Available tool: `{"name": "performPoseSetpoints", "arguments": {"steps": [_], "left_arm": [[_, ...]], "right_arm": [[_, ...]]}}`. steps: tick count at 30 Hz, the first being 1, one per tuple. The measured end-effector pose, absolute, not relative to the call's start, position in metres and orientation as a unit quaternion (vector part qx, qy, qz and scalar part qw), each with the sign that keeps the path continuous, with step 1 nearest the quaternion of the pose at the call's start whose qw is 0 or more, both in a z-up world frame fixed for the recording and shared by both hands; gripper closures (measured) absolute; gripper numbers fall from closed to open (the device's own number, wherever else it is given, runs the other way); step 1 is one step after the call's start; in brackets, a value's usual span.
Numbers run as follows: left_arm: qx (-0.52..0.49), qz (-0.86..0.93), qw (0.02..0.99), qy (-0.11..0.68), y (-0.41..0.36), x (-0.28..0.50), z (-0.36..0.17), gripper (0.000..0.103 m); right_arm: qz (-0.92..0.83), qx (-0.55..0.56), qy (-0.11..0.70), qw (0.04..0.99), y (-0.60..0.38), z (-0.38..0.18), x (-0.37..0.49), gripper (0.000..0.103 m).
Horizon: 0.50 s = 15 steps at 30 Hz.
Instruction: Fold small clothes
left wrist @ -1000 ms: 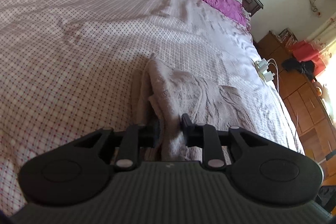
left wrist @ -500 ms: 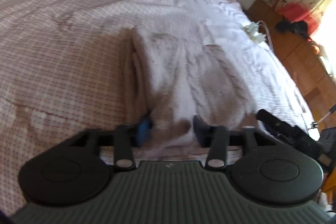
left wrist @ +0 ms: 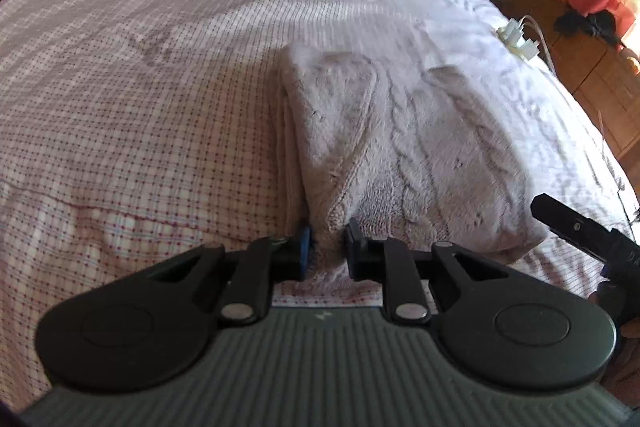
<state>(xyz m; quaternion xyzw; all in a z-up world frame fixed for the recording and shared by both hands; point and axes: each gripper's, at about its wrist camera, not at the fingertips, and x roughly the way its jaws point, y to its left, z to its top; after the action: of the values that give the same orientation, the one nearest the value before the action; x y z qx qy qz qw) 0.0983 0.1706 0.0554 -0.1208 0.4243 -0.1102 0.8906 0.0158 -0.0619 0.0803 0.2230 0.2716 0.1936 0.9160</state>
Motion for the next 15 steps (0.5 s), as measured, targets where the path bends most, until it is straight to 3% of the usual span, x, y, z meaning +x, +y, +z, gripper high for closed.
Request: {"name": "performPoseSetpoints", "arguments": {"steps": [5, 7, 8, 15], "left_arm": [[-0.143, -0.118, 0.898, 0.398, 0.175, 0.109, 0.075, 0.073], [-0.144, -0.108, 0.907, 0.381, 0.175, 0.117, 0.083, 0.056], [-0.144, -0.103, 0.911, 0.372, 0.175, 0.122, 0.086, 0.053], [-0.171, -0.076, 0.915, 0.359, 0.179, 0.186, 0.074, 0.052]], "right_arm": [[0.187, 0.225, 0.266, 0.918, -0.064, 0.093, 0.038, 0.021], [0.184, 0.228, 0.269, 0.917, -0.064, 0.092, 0.047, 0.021], [0.182, 0.232, 0.273, 0.916, -0.063, 0.091, 0.051, 0.021], [0.175, 0.245, 0.293, 0.907, -0.058, 0.077, 0.064, 0.021]]}}
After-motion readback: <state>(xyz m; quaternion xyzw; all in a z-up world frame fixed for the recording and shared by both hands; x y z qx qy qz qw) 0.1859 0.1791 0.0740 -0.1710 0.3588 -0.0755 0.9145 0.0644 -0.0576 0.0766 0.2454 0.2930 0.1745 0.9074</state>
